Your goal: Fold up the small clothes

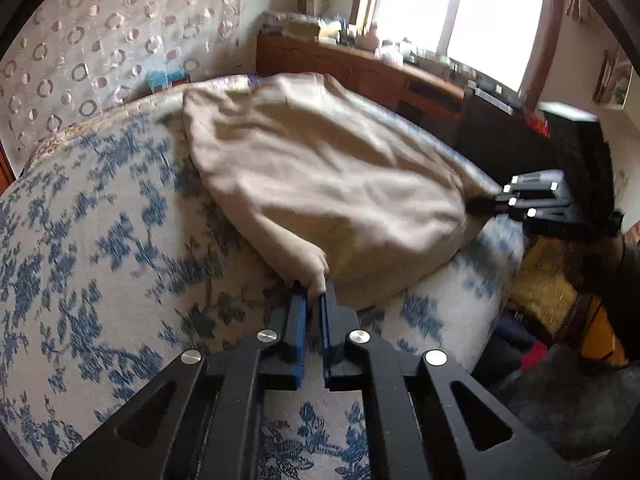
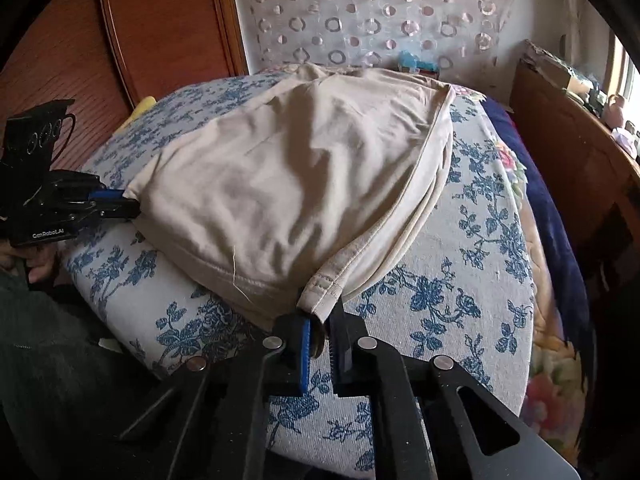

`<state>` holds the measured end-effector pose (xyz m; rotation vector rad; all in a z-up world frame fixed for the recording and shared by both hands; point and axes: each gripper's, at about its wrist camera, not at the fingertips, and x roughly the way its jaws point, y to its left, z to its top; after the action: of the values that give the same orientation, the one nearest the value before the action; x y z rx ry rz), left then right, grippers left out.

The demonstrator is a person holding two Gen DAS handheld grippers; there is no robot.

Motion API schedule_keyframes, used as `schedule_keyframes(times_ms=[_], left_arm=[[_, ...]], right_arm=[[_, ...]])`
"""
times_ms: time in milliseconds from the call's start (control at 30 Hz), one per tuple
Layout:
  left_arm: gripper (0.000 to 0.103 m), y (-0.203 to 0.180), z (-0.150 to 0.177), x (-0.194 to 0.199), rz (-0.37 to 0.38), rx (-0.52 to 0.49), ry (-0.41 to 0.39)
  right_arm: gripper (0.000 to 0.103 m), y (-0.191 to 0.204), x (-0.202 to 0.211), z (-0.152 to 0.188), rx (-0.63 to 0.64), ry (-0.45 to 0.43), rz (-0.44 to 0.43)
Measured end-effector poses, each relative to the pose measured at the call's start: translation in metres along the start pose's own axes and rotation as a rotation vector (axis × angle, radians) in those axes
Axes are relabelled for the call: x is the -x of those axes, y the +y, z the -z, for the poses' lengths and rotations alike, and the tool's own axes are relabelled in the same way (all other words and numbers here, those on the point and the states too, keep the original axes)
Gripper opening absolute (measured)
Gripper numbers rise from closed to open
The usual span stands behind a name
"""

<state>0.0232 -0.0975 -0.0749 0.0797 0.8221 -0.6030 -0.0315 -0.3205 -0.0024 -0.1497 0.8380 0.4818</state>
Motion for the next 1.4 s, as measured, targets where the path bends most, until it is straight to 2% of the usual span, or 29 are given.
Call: schedule_keyframes(times_ms=[100,233,400,567,667,800,967,1100,1167,1200,1233,1267,1300,1400], left_arm=[[0.006,0.004,-0.018,0.017,-0.004,0.022,-0.084],[0.006,0.015,-0.062,0.027,-0.036,0.010,-0.166],[0.006,0.043,-0.121,0.013,-0.061,0.021,-0.207],[0.006,0.076,-0.173,-0.018,-0.112,0.041,-0.203],[0.006,0.096,-0.195,-0.040,-0.127,0.065,-0.188],[0.006,0.121,-0.218,-0.076,-0.148,0.085,-0.148],[0.006,0.139,-0.226,-0.115,-0.154,0.121,-0.090],[0.006,0.148,-0.222,-0.135,-0.174,0.138,-0.056],[0.012,0.150,-0.221,-0.137,-0.177,0.133,-0.046],[0.016,0.152,-0.219,-0.137,-0.175,0.130,-0.043],[0.029,0.153,-0.218,-0.137,-0.168,0.129,-0.039],[0.044,0.153,-0.216,-0.136,-0.159,0.127,-0.036],[0.046,0.154,-0.213,-0.136,-0.143,0.122,-0.033],[0.057,0.153,-0.209,-0.137,-0.130,0.111,0.001]], right_arm=[[0.006,-0.004,0.009,0.000,-0.026,-0.072,-0.021],[0.006,-0.009,0.028,-0.025,-0.014,-0.190,-0.026],[0.006,-0.022,0.033,-0.075,0.032,-0.291,0.009],[0.006,-0.042,0.016,-0.127,0.049,-0.333,0.027],[0.006,-0.058,0.000,-0.154,0.033,-0.335,0.035],[0.006,-0.081,-0.041,-0.180,-0.008,-0.301,0.039],[0.006,-0.096,-0.094,-0.205,-0.047,-0.229,0.054],[0.006,-0.099,-0.112,-0.230,-0.067,-0.191,0.080],[0.012,-0.098,-0.118,-0.233,-0.079,-0.175,0.098],[0.020,-0.098,-0.116,-0.236,-0.082,-0.173,0.109],[0.031,-0.100,-0.112,-0.239,-0.080,-0.174,0.120],[0.037,-0.098,-0.109,-0.240,-0.076,-0.180,0.140],[0.045,-0.096,-0.106,-0.241,-0.071,-0.188,0.164],[0.048,-0.094,-0.097,-0.237,-0.068,-0.194,0.182]])
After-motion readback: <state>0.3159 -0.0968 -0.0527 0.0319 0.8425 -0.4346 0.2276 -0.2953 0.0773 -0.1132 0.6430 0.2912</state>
